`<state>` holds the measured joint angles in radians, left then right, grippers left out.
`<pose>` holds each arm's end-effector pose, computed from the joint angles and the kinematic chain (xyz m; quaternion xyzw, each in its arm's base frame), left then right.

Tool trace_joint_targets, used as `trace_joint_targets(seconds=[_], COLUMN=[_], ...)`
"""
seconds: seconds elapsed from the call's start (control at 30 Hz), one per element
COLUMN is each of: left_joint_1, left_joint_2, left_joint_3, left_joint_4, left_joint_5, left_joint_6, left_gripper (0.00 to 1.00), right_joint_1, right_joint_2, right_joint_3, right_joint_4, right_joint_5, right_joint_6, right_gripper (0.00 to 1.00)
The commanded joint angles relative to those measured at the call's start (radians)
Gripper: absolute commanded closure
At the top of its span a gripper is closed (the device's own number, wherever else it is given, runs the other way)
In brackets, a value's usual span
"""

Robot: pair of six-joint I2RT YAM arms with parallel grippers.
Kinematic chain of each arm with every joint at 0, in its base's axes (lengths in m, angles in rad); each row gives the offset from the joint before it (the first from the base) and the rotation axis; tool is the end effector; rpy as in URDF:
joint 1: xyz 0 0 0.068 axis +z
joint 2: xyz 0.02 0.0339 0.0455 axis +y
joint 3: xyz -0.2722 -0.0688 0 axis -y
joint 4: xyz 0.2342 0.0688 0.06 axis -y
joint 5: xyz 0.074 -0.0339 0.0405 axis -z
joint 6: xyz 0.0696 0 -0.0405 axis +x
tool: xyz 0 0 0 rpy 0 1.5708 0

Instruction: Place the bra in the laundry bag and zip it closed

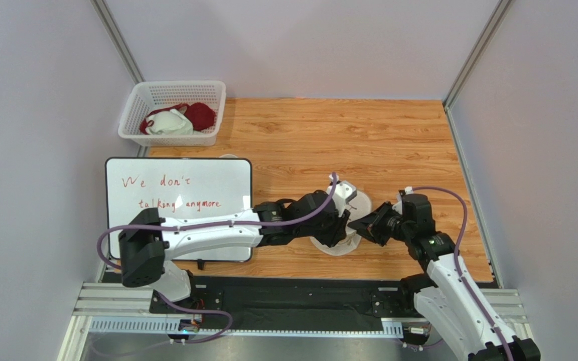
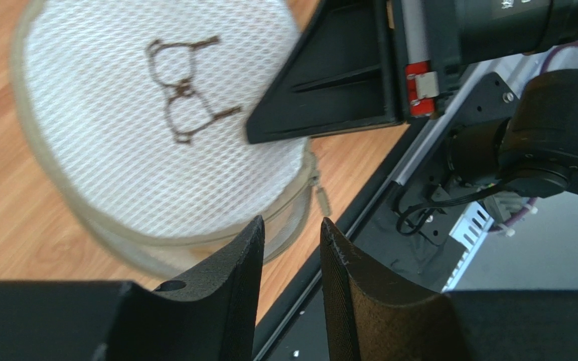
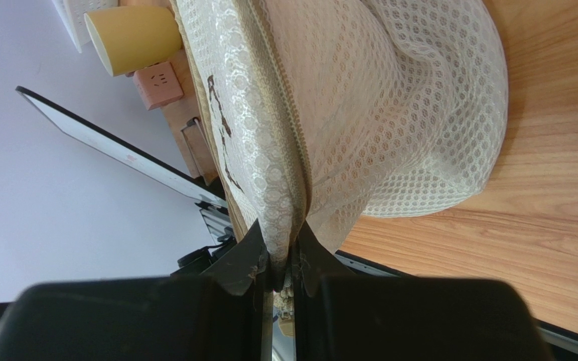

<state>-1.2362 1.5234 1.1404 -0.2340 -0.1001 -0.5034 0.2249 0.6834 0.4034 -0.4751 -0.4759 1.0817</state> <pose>0.1260 -0.3411 0.2706 0.2964 0.8366 -0.3217 0.3297 0.1386 0.0644 0.1852 0.2856 0.8503 0.4061 0.1746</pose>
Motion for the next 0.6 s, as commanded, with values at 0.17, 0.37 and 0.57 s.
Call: trace_joint_targets(seconds=[0.17,0.37,0.57], left_joint_1=[-0.011,-0.016,-0.022], left_joint_2=[0.144,0.162,0.161], left_joint_3=[0.179,0.173,0.157], left_joint_4=[0.013,-0.018,-0.042], left_joint_5=[0.157,0.148,0.135], left_joint_6=[0.022,-0.015,-0.038], left_gripper=[0.67,0.67,0.67], right_joint_1=[-0.004,-0.004,-0.004], right_joint_2=[0.008,0.011,0.011], right_joint_3=[0.061,0.058,0.057], right_joint_4=[-0.051,-0.051,-0.051], right_joint_5=[0.019,0.013,0.011], right_joint_6=[0.006,0.000,-0.002], right_gripper=[0.93,0.93,0.94])
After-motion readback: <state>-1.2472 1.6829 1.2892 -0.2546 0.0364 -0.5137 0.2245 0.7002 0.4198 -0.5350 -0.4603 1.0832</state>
